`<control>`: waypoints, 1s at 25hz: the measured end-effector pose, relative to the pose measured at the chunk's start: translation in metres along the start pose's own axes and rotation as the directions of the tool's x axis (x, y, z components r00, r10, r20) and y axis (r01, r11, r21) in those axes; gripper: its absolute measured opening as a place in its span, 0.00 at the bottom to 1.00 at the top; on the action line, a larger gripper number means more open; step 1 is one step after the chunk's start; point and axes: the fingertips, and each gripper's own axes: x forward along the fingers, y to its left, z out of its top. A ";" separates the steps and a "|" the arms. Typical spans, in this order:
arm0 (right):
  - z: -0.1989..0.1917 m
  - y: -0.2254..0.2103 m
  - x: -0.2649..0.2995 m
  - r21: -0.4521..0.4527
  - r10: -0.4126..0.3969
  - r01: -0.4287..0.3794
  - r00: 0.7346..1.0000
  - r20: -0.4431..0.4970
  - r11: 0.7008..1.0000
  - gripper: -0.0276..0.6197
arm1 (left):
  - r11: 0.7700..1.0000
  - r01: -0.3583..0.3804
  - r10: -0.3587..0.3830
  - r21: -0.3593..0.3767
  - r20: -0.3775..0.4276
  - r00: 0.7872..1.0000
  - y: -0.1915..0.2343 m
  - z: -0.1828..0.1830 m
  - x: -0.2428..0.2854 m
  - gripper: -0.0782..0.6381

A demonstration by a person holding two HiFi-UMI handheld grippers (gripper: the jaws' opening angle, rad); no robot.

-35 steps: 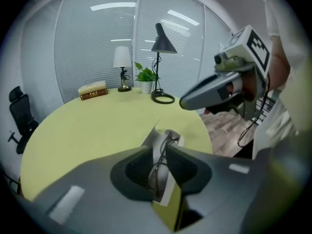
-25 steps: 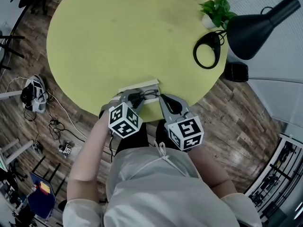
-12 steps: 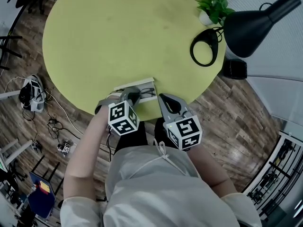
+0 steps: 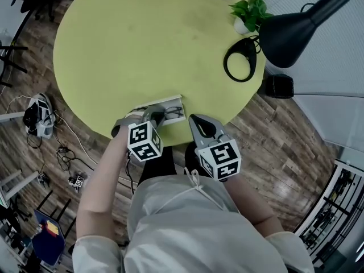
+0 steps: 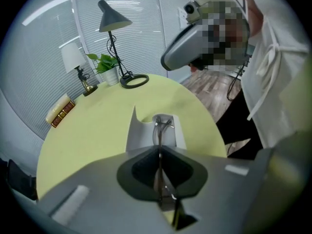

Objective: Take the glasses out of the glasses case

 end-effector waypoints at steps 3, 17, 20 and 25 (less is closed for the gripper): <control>0.003 0.000 -0.007 -0.008 -0.001 0.001 1.000 0.006 1.000 0.04 | 0.999 -0.037 0.038 -0.022 0.021 0.999 0.006 0.005 -0.011 0.13; 0.040 0.015 -0.034 -0.114 0.054 -0.045 0.996 0.076 0.992 0.04 | 0.922 -0.320 0.358 -0.218 0.165 0.919 0.039 0.046 -0.101 0.13; 0.055 0.017 -0.038 -0.135 0.064 -0.050 0.993 0.101 0.990 0.04 | 0.873 -0.373 0.446 -0.314 0.205 0.872 0.049 0.056 -0.134 0.13; 0.085 0.017 -0.046 -0.178 0.086 -0.059 0.985 0.149 0.982 0.04 | 0.770 -0.436 0.589 -0.466 0.256 0.766 0.061 0.071 -0.188 0.13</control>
